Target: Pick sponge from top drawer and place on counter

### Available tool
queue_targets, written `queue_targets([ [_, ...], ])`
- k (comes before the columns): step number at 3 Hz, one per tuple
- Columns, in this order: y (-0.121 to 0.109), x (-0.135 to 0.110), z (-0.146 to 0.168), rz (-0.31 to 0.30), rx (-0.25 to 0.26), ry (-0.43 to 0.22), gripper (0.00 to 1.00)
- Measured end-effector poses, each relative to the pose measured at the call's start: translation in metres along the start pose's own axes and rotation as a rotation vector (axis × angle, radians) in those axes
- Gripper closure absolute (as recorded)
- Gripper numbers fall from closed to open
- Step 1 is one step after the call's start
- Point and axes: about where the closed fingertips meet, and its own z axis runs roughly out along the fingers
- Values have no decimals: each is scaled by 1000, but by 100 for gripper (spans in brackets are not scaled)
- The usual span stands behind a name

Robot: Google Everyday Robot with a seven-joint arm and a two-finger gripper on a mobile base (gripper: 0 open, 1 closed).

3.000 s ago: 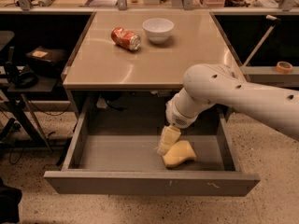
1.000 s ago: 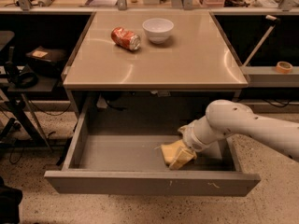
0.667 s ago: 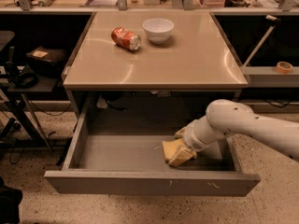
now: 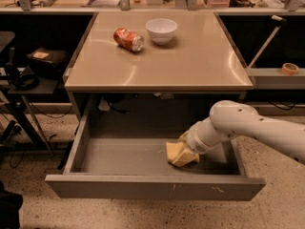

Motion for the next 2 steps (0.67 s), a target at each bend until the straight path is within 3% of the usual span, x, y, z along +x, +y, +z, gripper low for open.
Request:
queue_targets([
  [1,2,-24,-28,-22,45,42,100],
  [2,13,-101,-80,-94,100,136,100],
])
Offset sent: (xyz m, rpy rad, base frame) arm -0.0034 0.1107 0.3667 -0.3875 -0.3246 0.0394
